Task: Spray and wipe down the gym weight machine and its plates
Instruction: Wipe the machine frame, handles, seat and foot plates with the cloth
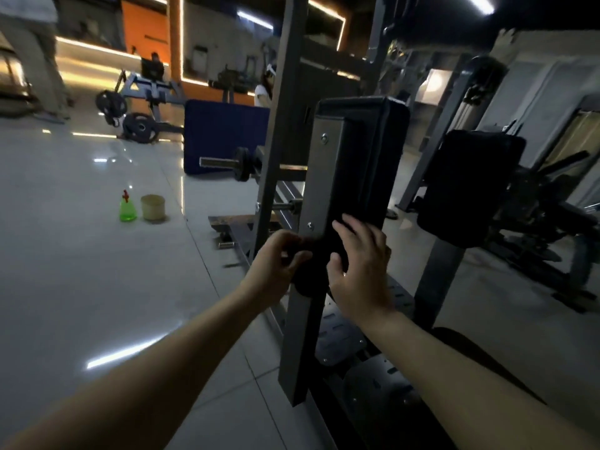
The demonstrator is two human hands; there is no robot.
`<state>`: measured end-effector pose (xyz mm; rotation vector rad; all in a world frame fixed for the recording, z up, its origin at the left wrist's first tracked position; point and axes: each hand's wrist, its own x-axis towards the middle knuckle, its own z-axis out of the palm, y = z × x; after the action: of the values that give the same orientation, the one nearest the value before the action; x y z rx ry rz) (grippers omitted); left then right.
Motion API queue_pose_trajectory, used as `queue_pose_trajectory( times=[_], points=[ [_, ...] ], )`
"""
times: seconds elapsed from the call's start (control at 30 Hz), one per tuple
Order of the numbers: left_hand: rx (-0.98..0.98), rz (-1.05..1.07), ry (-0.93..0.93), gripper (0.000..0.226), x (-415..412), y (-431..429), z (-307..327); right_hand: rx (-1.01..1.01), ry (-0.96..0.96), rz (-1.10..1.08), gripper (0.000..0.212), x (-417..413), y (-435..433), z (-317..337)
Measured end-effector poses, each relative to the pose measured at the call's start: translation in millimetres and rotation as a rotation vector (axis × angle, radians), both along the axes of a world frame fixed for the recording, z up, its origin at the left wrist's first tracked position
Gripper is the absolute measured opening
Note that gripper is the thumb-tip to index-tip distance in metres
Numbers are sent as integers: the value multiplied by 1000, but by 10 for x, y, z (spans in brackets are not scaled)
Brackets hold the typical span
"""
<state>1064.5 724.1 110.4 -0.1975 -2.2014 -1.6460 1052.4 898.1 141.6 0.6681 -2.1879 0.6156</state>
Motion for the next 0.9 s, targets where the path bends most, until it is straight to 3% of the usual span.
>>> queue_pose_trajectory(
  times=[0.1,0.2,0.27,0.4,0.47,0.53,0.63,0.77,0.9],
  points=[
    [-30,-32,112,23,82,-59,495,-227,-201,132,40,159,-40,136],
    [-50,-54,171,23,184,7,769,-398,-471,297,46,292,-106,301],
    [14,-88,152,24,186,31,863,-475,-519,374,44,335,-157,400],
    [-78,-183,198,34,159,-53,995,-623,-430,265,41,345,-214,584],
    [45,-219,159,46,155,-103,1095,-633,-339,172,40,287,-243,745],
    [180,-165,90,55,68,-163,1139,-579,-156,83,44,156,-307,989],
    [168,-94,30,53,-123,-211,1101,-451,65,-45,46,-92,-510,1312],
    [110,-139,-53,58,-291,-216,943,-346,-25,-195,44,-254,-808,1202],
    [103,-187,-2,55,-387,-248,719,-330,-41,-276,42,-126,-855,718]
  ],
)
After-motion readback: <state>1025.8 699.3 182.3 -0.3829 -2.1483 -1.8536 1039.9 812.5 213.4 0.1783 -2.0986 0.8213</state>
